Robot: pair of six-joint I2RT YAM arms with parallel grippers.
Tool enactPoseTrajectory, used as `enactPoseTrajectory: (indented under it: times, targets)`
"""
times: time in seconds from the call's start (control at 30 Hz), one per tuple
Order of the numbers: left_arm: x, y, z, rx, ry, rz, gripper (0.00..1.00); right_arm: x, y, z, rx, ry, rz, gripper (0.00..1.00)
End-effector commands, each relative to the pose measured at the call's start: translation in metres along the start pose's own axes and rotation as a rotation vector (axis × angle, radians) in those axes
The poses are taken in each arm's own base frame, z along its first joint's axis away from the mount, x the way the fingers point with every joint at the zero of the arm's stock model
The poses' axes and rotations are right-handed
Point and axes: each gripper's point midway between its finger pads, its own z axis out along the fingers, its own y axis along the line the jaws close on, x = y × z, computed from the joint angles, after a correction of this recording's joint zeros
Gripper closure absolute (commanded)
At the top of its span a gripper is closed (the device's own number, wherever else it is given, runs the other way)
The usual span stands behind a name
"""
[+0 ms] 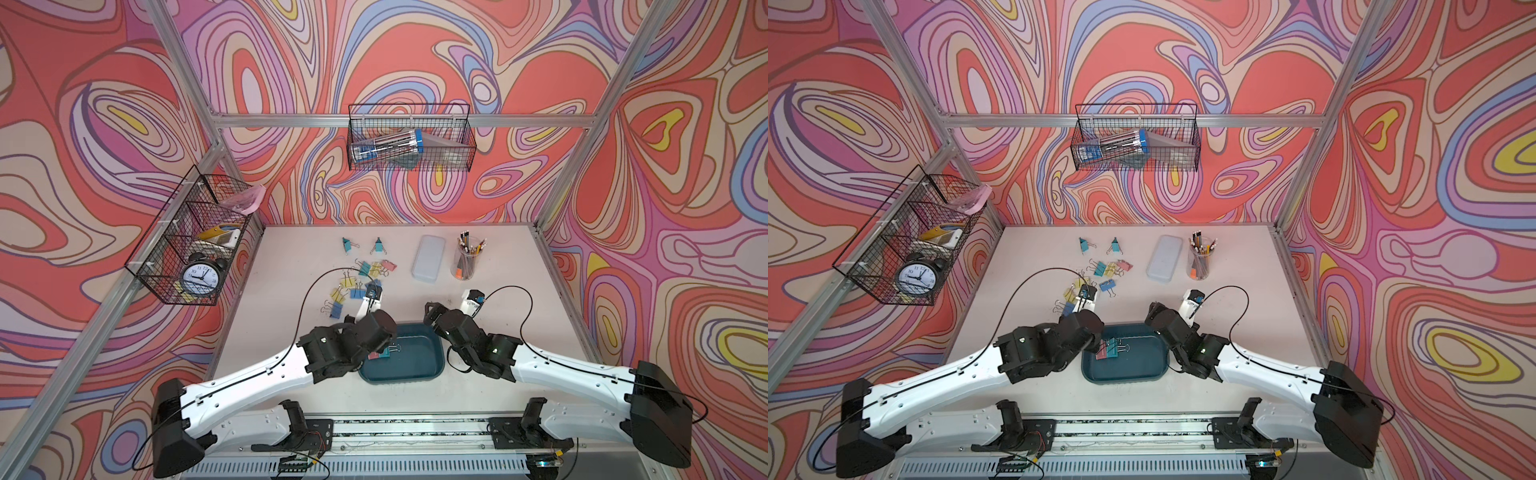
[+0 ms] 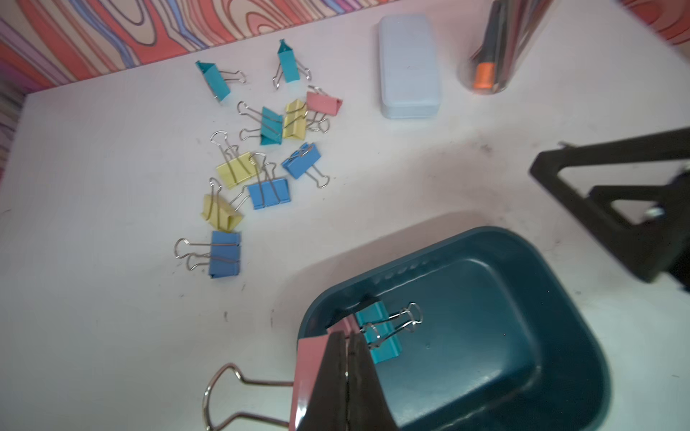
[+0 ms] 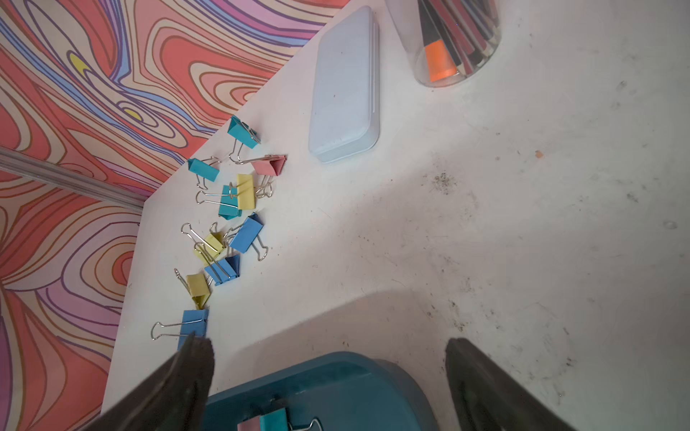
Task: Put the binder clips in the storage box
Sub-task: Place the binder clip in the storage box.
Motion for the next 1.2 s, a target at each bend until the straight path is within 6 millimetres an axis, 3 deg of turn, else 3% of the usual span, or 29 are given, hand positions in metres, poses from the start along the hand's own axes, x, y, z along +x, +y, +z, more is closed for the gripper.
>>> enactPoseTrajectory:
  times: [0.0, 0.07, 0.17, 0.33, 0.47, 0.63, 0.73, 0.9, 0.97, 1.17]
  targets:
    - [0.001, 0.021, 0.000, -0.248, -0.060, 0.068, 1.00, 0.006, 0.003, 0.002, -0.018, 0.035, -0.004, 0.02]
    - [-0.002, -0.004, 0.004, -0.236, -0.095, 0.108, 1.00, 0.011, 0.003, 0.003, -0.019, 0.056, -0.008, 0.02]
    - [0.006, -0.021, 0.011, -0.278, -0.122, 0.160, 1.00, 0.014, 0.005, 0.003, -0.024, 0.078, -0.011, 0.02]
    - [0.036, -0.024, 0.037, -0.320, -0.123, 0.224, 1.00, 0.018, 0.001, 0.001, -0.034, 0.097, -0.007, 0.02]
    - [0.047, -0.021, 0.047, -0.351, -0.131, 0.253, 1.00, 0.019, 0.000, -0.002, -0.035, 0.112, -0.018, 0.02]
    - [0.070, -0.041, 0.072, -0.269, -0.113, 0.291, 1.00, 0.018, -0.002, -0.005, -0.027, 0.114, -0.025, 0.02]
    - [0.079, -0.044, 0.081, -0.280, -0.096, 0.310, 1.00, 0.016, 0.000, -0.005, -0.024, 0.116, -0.030, 0.02]
    - [0.079, -0.043, 0.081, -0.280, -0.102, 0.309, 0.89, 0.014, 0.004, -0.005, -0.021, 0.114, -0.027, 0.02]
    - [0.074, -0.041, 0.075, -0.263, -0.111, 0.287, 0.80, 0.014, 0.005, -0.004, -0.021, 0.115, -0.028, 0.02]
    - [0.036, -0.034, 0.041, -0.184, -0.176, 0.204, 0.51, 0.011, 0.020, -0.001, -0.033, 0.116, -0.041, 0.02]
